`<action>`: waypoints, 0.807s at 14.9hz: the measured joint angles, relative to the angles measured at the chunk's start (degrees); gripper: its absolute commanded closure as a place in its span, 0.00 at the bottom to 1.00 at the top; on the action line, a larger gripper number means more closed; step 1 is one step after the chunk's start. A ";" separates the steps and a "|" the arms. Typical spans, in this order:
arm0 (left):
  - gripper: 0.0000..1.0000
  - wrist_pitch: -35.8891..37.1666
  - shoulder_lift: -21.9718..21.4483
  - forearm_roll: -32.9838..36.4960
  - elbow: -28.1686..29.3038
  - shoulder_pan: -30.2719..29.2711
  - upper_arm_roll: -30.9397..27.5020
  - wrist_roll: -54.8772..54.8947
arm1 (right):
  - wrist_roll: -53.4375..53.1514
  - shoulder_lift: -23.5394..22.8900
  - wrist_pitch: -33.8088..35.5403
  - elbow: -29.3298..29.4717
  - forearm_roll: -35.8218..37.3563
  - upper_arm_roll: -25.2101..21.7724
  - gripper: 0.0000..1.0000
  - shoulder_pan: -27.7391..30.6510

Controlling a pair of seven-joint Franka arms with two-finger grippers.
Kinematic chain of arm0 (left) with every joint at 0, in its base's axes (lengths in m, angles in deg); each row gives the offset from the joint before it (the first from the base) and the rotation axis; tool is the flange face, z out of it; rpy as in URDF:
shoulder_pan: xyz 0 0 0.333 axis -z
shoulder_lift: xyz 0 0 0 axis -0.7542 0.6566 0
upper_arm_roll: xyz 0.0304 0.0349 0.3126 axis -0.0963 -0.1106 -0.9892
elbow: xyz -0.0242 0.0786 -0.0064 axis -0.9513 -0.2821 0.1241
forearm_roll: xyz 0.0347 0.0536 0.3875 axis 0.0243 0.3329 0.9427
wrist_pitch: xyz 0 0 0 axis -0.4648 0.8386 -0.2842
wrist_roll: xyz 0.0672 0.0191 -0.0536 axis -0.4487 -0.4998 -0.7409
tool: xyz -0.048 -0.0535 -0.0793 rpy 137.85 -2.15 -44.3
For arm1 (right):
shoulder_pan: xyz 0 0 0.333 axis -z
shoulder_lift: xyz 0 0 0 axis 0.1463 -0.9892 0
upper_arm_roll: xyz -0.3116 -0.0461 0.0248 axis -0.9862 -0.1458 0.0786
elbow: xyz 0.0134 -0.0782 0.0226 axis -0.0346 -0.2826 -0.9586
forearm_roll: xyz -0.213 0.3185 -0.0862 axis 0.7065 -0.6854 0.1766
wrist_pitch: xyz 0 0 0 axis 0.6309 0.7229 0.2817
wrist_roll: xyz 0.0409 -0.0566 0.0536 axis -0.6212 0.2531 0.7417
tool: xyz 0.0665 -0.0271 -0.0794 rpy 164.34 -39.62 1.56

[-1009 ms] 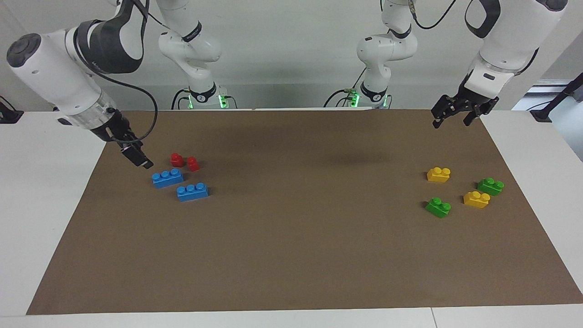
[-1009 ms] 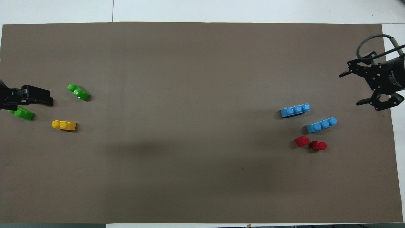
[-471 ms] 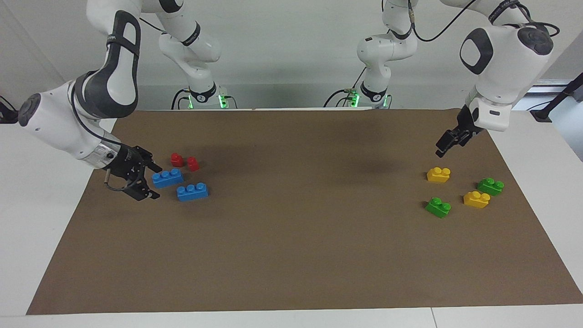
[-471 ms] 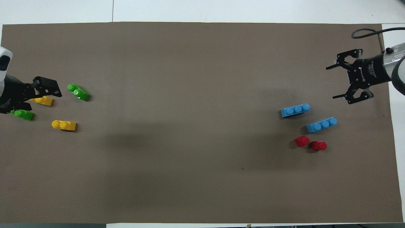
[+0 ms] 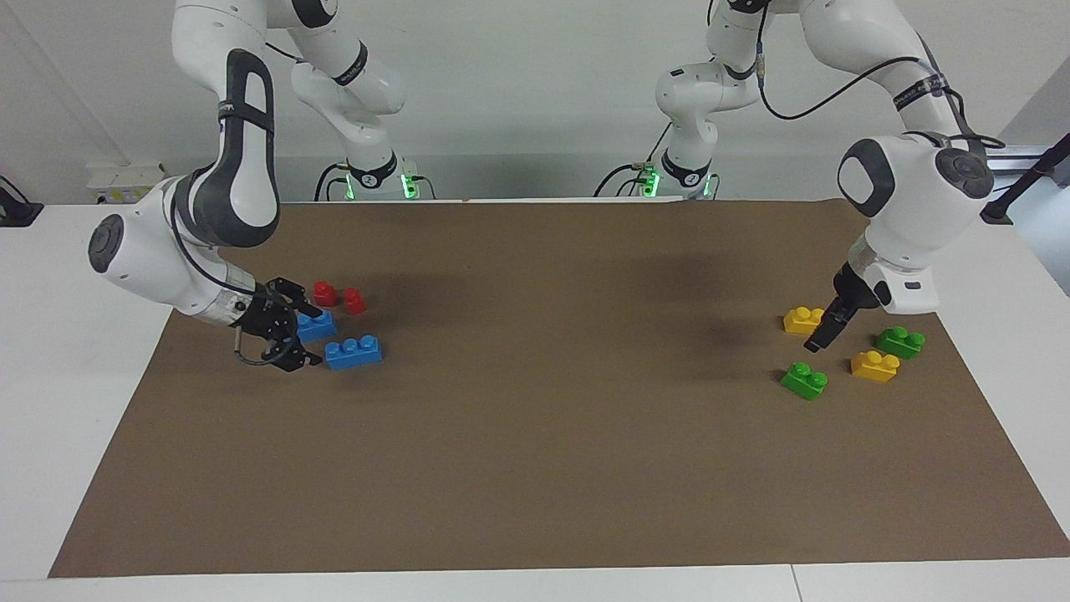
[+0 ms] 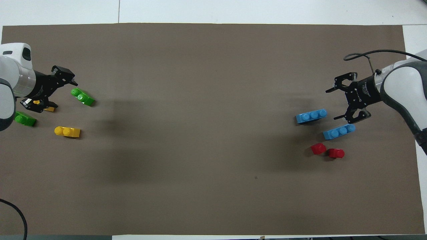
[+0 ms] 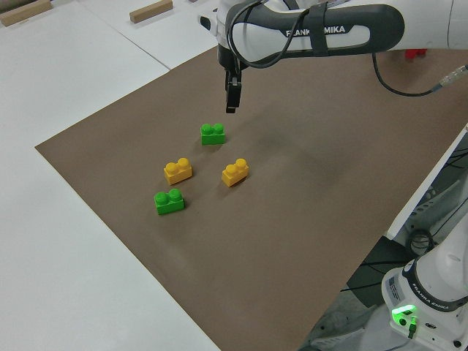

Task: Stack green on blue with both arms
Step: 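Reach the left gripper to the green brick while the right gripper reaches the blue brick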

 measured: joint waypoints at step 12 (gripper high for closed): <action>0.00 -8.26 10.94 -0.15 -2.66 -0.97 -0.03 -5.65 | 3.29 -0.59 -9.46 -7.94 -1.05 -0.13 0.02 0.24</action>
